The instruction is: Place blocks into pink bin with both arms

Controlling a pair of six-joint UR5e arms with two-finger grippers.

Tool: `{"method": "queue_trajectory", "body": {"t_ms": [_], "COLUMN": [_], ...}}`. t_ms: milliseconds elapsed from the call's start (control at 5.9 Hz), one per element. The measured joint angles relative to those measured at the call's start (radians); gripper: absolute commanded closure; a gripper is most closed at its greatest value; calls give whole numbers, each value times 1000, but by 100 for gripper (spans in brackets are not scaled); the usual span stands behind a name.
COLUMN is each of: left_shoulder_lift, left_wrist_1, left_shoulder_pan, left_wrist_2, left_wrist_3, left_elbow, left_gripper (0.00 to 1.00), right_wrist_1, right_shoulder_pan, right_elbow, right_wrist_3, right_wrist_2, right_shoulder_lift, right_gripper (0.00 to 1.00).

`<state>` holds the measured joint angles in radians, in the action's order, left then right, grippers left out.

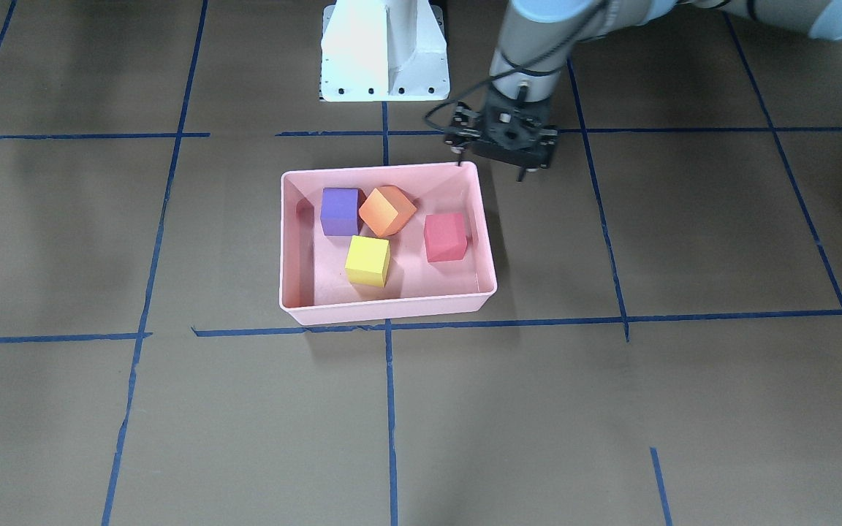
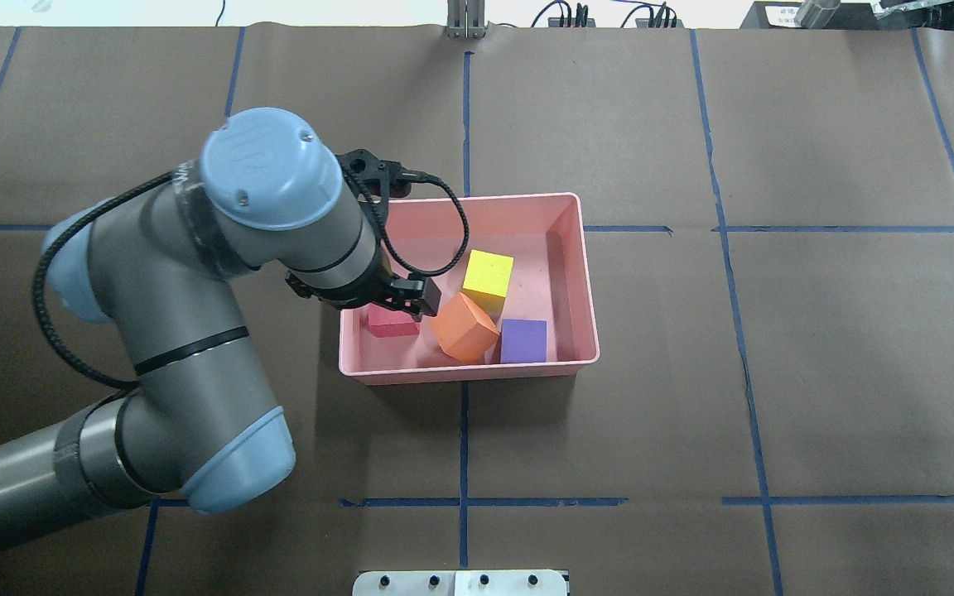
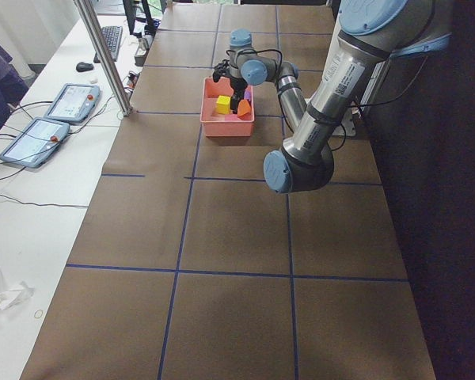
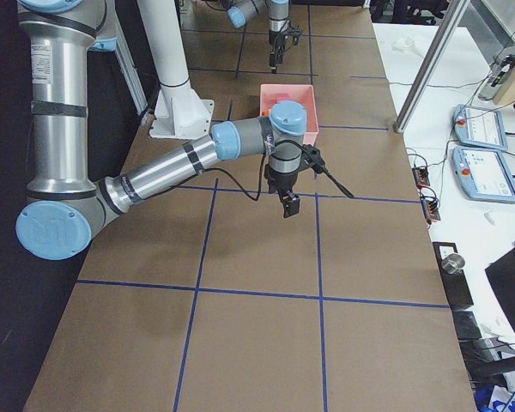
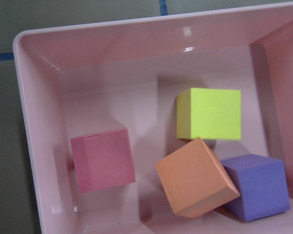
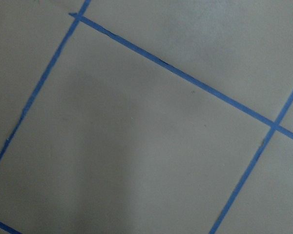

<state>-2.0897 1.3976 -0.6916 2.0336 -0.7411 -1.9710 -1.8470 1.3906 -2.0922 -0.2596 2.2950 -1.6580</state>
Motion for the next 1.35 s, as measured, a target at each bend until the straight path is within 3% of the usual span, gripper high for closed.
{"method": "queue_trajectory", "body": {"t_ms": [339, 677, 1016, 1355], "left_shoulder_lift": [177, 387, 575, 701], "left_wrist_1": [0, 10, 15, 17], "left_shoulder_pan": [-179, -455, -731, -848], "left_wrist_2": [39, 141, 242, 281], "left_wrist_3": [319, 573, 801, 906], "left_elbow": [-7, 6, 55, 73], "left_gripper": [0, 0, 0, 0], "right_wrist_1": [-1, 0, 0, 0], "right_shoulder_pan": [90, 152, 161, 162], "right_elbow": [42, 109, 117, 111], "right_wrist_3": [-86, -88, -36, -15], "right_wrist_2": [16, 31, 38, 46], "right_shoulder_lift": [-98, -128, -123, -119], "right_gripper": [1, 0, 0, 0]}}
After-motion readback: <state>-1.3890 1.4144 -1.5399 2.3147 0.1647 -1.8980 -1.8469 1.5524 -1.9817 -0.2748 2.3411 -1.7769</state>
